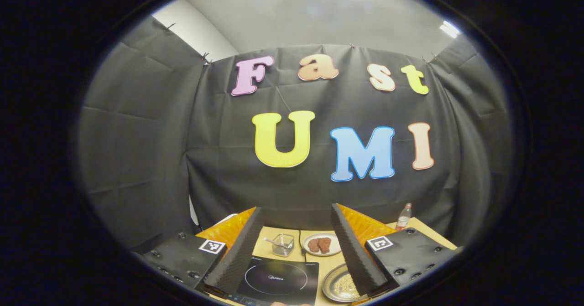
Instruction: First push the handle of the pot to place it horizontally, then grasp the pot with both hands and set it on the induction cooktop.
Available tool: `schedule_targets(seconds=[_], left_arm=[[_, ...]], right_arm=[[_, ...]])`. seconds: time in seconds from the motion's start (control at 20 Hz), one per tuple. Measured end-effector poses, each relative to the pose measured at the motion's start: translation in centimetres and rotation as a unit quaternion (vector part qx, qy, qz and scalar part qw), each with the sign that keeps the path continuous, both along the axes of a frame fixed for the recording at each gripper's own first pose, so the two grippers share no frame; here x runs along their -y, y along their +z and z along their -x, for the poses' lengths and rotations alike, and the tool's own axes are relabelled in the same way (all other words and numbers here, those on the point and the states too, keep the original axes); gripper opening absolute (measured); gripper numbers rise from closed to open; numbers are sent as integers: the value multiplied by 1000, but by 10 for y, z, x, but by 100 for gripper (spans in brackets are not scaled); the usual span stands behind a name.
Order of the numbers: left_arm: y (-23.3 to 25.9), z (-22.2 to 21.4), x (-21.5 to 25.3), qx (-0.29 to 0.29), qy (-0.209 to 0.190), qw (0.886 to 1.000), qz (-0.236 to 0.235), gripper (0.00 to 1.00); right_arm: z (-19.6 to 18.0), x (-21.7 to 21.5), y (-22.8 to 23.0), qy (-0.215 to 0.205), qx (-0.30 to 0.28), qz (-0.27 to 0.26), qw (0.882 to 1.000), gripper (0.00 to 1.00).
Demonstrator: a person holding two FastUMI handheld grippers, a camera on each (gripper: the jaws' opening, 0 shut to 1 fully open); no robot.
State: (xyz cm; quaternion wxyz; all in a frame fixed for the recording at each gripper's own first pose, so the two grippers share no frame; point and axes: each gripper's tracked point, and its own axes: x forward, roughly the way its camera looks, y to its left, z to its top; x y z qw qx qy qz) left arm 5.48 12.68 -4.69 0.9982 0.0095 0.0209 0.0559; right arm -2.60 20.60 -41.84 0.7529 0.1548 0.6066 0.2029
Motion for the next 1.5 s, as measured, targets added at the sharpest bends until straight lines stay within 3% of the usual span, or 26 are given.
schedule_targets(seconds=[0.2, 0.35, 0.4, 0.45, 0.5, 0.95, 1.15, 1.45, 1.5], left_arm=[[-4, -6, 7, -7, -4, 1000, 2, 97], [-2, -9, 18, -6, -18, 1000, 9, 94], [-3, -11, 23, -7, -23, 1000, 12, 97], [-3, -11, 26, -6, -26, 1000, 13, 91], [-2, -12, 29, -6, -29, 999, 13, 100], [-5, -18, 54, -11, -50, 999, 12, 97], [-6, -21, 57, -14, -53, 998, 8, 97], [-3, -24, 62, -13, -53, 998, 19, 95], [-4, -24, 62, -13, -53, 998, 18, 100]], right_arm=[[2, 17, 1, -18, -5, -6, 1000, 1], [1, 35, 2, -27, -2, 1, 1000, 1], [2, 42, 2, -24, 1, 8, 1000, 1], [2, 48, 2, -18, 4, 16, 1000, 1], [3, 55, 2, -12, 8, 24, 1000, 1], [-4, 106, 3, 44, 35, 104, 993, 1], [-9, 124, 1, 47, 24, 114, 992, 1], [-23, 160, -2, 47, 39, 176, 982, 1], [-24, 165, -3, 49, 41, 185, 981, 1]])
